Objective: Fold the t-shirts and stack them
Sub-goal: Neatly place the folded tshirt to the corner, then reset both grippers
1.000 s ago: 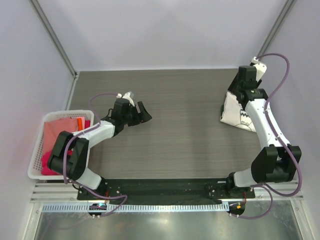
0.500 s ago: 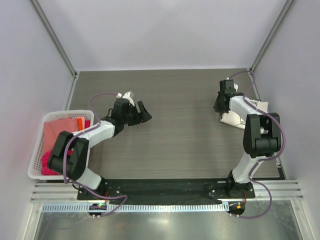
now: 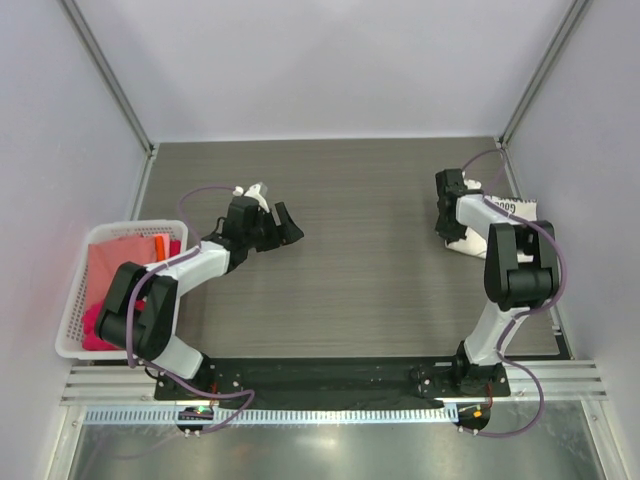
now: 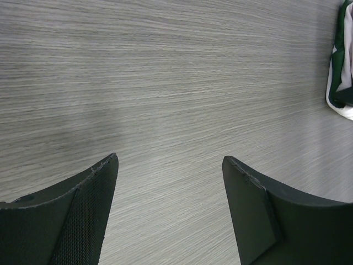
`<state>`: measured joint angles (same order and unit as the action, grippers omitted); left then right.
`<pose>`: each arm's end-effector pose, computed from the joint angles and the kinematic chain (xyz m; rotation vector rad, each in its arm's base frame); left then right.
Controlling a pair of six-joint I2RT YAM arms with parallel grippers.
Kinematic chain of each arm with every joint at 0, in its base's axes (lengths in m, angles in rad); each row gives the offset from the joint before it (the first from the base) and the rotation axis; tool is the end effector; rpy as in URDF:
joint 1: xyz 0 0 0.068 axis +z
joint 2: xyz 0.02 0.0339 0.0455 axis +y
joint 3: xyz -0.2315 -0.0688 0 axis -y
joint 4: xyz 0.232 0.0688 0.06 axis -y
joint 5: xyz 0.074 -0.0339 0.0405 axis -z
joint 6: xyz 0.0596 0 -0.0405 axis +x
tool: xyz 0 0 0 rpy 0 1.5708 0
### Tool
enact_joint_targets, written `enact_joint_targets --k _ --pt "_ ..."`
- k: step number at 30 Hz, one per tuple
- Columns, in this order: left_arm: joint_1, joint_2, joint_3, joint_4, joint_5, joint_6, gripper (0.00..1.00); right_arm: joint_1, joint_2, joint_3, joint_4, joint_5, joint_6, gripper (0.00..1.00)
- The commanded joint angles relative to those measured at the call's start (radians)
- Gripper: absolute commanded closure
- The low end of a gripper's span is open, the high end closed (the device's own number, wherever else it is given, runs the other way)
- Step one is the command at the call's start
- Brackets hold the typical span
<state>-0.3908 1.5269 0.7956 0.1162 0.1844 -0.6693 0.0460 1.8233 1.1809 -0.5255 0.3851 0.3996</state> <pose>0.3018 -0.1361 0.1580 -0.2089 2.2793 -0.7810 0.3509 -0.0063 0.1278 0.5682 2.5820 -0.3831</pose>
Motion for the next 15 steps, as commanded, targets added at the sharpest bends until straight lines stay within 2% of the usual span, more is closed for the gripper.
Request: enact_joint_targets --k 1,4,7,10,11,12,15 --pt "-0.003 -0.014 0.002 0.042 0.006 0.005 0.23 -0.001 -0.11 -0.033 -0.041 0.084 0.013 0.93" --pt "-0.003 -0.068 -0.027 0.037 -0.052 0.004 0.22 -0.001 -0.191 -0.043 -0.056 0.045 -0.001 0.93" --pt "-0.003 -0.125 -0.061 0.043 -0.124 0.01 0.2 0.018 -0.313 -0.072 -0.027 -0.047 -0.025 0.89" --pt "-0.002 -0.204 -0.104 0.04 -0.175 0.014 0.16 0.07 -0.491 -0.159 0.074 -0.132 -0.045 0.77" --pt "-0.003 -0.239 -0.119 0.034 -0.177 0.014 0.09 0.104 -0.533 -0.187 0.102 -0.141 -0.048 0.67" --pt "-0.003 -0.26 -0.125 0.034 -0.175 0.005 0.01 0.123 -0.57 -0.232 0.143 -0.146 -0.053 0.63" --pt "-0.008 -0.332 -0.139 0.017 -0.2 -0.015 0.0 0.196 -0.703 -0.315 0.209 -0.157 -0.067 0.47"
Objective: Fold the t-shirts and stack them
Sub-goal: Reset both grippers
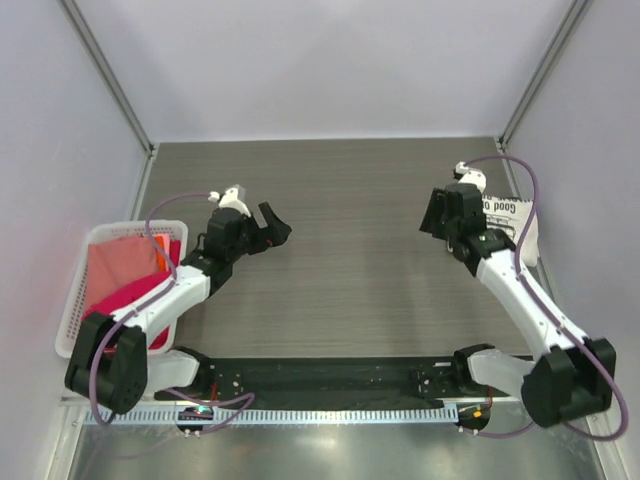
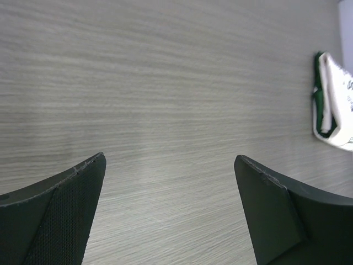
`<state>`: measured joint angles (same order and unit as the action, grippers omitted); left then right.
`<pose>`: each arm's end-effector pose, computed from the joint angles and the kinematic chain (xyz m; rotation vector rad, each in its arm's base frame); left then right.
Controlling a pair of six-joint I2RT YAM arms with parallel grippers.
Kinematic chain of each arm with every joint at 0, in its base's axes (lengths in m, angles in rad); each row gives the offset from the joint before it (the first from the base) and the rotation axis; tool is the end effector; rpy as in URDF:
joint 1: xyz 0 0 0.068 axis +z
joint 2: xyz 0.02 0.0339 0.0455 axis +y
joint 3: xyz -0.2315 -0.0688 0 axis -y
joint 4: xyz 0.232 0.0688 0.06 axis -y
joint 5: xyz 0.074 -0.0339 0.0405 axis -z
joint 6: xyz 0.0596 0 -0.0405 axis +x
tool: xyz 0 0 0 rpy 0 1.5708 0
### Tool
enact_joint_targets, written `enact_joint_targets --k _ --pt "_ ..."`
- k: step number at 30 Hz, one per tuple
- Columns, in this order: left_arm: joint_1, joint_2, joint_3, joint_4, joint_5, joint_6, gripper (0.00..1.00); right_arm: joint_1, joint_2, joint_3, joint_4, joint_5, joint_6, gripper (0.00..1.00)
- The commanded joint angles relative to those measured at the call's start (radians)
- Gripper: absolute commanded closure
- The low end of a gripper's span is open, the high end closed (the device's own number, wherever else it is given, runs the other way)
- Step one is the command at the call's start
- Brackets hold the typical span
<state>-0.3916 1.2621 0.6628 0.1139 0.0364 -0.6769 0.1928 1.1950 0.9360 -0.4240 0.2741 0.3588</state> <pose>0.2702 -0.1139 0.1904 -0.2797 2.1116 -0.6875 0.2745 0.0372 0.2445 0.3290 2.1993 -0.0071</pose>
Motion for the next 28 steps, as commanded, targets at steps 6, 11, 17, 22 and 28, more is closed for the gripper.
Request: enact_joint_targets --k 6,11,17,22,28 --pt "-0.043 -0.258 -0.103 -0.006 -0.131 -0.009 0.0 0.119 -0.245 -0.32 0.35 -0.119 0.0 0.0" --pt "-0.046 -0.418 -0.215 -0.063 -0.283 0.0 0.0 0.125 -0.278 -0.401 0.376 -0.119 0.048 0.0" --pt "-0.039 -0.532 -0.318 -0.08 -0.359 0.028 0.0 0.126 -0.298 -0.523 0.499 -0.144 0.092 0.0" --pt "-0.039 -0.553 -0.359 0.01 -0.267 0.063 0.0 0.126 -0.36 -0.64 0.604 -0.151 0.108 0.0" --pt "-0.039 -0.507 -0.321 -0.022 -0.254 0.08 0.0 0.125 -0.379 -0.681 0.66 -0.165 0.115 0.0"
